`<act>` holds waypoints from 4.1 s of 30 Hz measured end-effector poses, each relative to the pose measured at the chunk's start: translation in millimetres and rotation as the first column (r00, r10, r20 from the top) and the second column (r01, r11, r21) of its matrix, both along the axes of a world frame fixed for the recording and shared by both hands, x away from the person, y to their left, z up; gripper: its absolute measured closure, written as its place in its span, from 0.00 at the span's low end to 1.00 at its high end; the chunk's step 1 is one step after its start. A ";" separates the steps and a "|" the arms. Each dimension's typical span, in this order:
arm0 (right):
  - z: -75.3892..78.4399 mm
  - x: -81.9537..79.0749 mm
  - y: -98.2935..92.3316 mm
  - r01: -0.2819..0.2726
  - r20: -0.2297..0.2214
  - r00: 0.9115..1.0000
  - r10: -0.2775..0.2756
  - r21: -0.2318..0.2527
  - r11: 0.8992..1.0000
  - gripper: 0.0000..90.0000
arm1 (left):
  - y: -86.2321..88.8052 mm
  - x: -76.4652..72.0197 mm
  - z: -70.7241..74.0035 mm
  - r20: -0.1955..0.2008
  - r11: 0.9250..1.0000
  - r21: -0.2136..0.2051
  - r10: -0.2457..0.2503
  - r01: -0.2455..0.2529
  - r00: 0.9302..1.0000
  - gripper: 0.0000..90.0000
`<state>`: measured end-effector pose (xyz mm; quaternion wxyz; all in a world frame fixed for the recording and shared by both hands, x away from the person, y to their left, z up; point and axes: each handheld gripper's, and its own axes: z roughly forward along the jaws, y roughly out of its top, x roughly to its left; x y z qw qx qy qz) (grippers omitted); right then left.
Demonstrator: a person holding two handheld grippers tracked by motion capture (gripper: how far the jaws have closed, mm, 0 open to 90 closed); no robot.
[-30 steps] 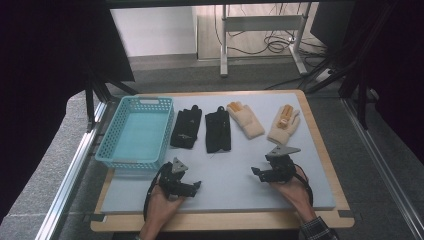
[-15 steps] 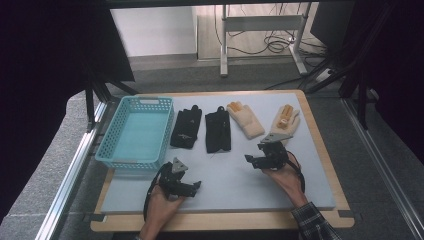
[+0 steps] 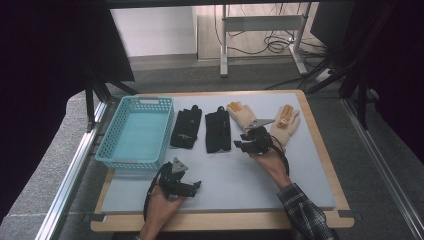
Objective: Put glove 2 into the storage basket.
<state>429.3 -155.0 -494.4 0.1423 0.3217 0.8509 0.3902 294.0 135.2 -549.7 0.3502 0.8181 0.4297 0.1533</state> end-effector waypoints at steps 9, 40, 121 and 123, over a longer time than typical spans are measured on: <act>3.0 30.8 26.1 0.000 -0.007 1.000 0.000 0.019 1.000 0.57 | 0.2 0.1 0.1 -0.001 1.000 0.002 -0.001 0.001 1.000 0.06; -22.3 65.6 80.8 0.036 -0.041 0.998 -0.040 -0.099 0.994 0.91 | 0.3 -0.1 0.3 -0.004 1.000 0.004 -0.004 0.004 1.000 0.06; -38.4 -118.9 -4.8 -0.192 -0.078 0.978 0.193 0.023 0.981 0.89 | 7.4 -3.4 0.8 0.001 0.999 0.000 0.035 -0.035 0.999 0.08; -38.9 -121.1 -0.3 -0.205 -0.077 0.975 0.206 0.024 0.979 0.89 | 10.1 -6.5 0.9 0.009 0.999 0.019 0.041 -0.041 0.999 0.07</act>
